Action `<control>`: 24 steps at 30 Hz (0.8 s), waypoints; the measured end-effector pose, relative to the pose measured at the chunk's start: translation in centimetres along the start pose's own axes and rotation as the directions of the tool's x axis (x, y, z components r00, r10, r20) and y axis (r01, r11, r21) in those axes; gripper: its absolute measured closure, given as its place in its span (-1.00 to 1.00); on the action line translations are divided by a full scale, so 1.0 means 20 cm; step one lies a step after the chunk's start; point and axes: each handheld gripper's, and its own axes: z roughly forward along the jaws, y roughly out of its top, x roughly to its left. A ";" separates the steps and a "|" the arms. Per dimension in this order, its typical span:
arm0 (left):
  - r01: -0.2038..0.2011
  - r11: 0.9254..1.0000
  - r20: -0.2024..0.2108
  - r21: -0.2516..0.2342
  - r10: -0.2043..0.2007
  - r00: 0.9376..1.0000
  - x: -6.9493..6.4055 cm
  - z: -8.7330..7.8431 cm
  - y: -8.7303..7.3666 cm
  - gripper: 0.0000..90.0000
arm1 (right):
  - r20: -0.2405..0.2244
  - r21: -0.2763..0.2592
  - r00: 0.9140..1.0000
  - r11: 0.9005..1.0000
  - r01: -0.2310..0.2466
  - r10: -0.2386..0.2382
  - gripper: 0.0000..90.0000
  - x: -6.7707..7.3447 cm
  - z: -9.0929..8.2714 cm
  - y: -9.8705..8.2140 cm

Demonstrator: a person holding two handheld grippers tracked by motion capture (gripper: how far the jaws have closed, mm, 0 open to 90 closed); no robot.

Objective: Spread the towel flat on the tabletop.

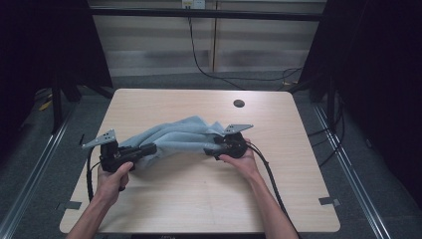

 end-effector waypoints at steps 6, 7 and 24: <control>0.002 1.000 -0.007 -0.006 -0.002 1.000 0.00 -0.01 0.00 0.89 | -0.033 -0.008 0.999 0.999 -0.042 0.041 0.86 -0.02 0.01 -0.02; 0.002 1.000 -0.007 -0.006 -0.002 1.000 0.00 -0.01 0.00 0.89 | -0.033 -0.008 0.999 0.999 -0.042 0.041 0.86 -0.02 0.01 -0.02; -0.075 0.980 -0.017 -0.182 0.073 0.997 -0.10 -0.11 0.44 0.89 | -0.046 -0.359 0.994 0.930 0.077 -0.100 0.90 0.17 -0.73 0.61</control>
